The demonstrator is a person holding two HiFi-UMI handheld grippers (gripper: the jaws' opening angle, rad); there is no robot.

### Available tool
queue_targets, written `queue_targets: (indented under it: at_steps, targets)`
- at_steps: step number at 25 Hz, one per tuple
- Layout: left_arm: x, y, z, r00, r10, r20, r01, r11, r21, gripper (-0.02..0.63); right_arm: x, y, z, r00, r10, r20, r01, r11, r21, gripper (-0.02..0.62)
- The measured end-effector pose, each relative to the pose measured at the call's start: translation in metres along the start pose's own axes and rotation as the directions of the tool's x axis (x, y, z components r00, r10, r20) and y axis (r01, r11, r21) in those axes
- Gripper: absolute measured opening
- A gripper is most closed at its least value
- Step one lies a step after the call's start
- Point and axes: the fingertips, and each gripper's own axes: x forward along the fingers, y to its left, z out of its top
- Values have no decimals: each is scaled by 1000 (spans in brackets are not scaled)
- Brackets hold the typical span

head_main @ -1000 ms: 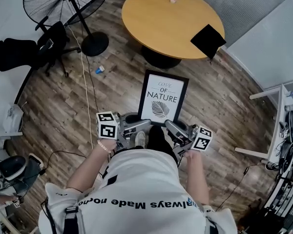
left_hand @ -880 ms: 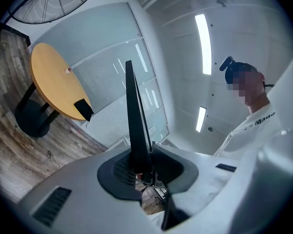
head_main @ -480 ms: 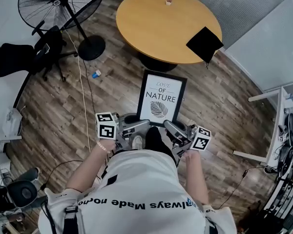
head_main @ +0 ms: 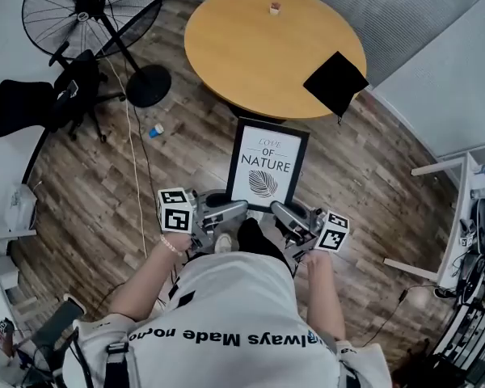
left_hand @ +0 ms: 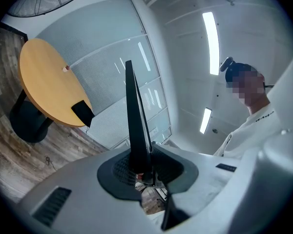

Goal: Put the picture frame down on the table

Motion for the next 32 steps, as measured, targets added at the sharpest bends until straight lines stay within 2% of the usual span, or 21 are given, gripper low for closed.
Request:
queue_targets:
  at_steps: [6, 24, 32]
  targets:
    - [60, 60, 57, 999, 41, -18, -42, 998, -42, 86, -2, -65, 81, 1000, 1, -11, 0, 999, 49, 75]
    - [135, 115, 110, 997, 65, -35, -67, 996, -54, 86, -21, -126, 167, 1000, 16, -5, -16, 998, 57, 75]
    - [190, 142, 133, 995, 87, -45, -90, 994, -57, 86, -46, -159, 219, 1000, 28, -2, -28, 997, 67, 75]
